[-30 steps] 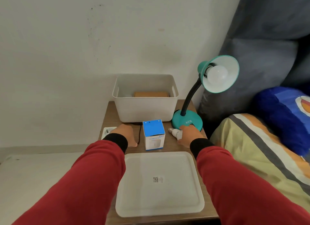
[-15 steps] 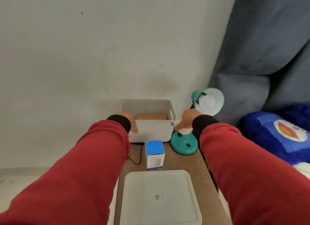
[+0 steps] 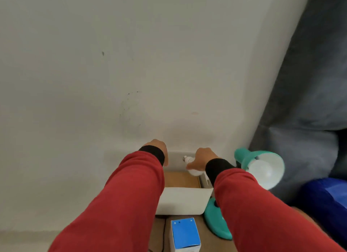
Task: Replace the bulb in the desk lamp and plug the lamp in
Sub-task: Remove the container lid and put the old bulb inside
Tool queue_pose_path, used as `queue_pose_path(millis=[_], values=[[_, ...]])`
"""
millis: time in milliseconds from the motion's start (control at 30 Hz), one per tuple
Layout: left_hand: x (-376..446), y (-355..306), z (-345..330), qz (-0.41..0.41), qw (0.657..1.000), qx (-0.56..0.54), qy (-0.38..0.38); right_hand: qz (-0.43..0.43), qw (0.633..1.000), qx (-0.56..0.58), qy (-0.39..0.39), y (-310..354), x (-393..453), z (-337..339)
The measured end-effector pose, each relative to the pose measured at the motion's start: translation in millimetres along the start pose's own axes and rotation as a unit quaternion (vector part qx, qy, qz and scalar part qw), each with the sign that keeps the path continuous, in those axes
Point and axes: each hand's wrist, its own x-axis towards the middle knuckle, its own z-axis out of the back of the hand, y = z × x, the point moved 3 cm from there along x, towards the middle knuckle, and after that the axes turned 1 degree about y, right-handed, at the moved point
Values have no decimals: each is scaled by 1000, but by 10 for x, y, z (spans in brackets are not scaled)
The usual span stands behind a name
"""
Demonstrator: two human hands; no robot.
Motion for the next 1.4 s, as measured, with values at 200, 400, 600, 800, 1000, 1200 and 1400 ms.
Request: queue_pose_path(millis=[200, 400, 600, 800, 1000, 1200, 1400], values=[[541, 29, -474, -4, 999, 18, 29, -27, 998, 63, 6, -111, 502, -470], [793, 20, -817, -10, 996, 12, 84, -22, 999, 31, 18, -167, 690, -669], [883, -14, -943, -12, 996, 11, 92, -35, 999, 8, 0, -205, 764, -776], [897, -20, -1006, -5, 995, 14, 101, -43, 999, 17, -1, -227, 765, -827], [823, -41, -972, -7, 995, 15, 99, -32, 999, 20, 9, -208, 698, -762], [570, 2, -770, -2, 996, 36, 81, -3, 999, -37, 30, -148, 420, -569], [-44, 60, -422, 10, 1000, 17, 15, 4, 996, -71, 47, -140, -176, -276]])
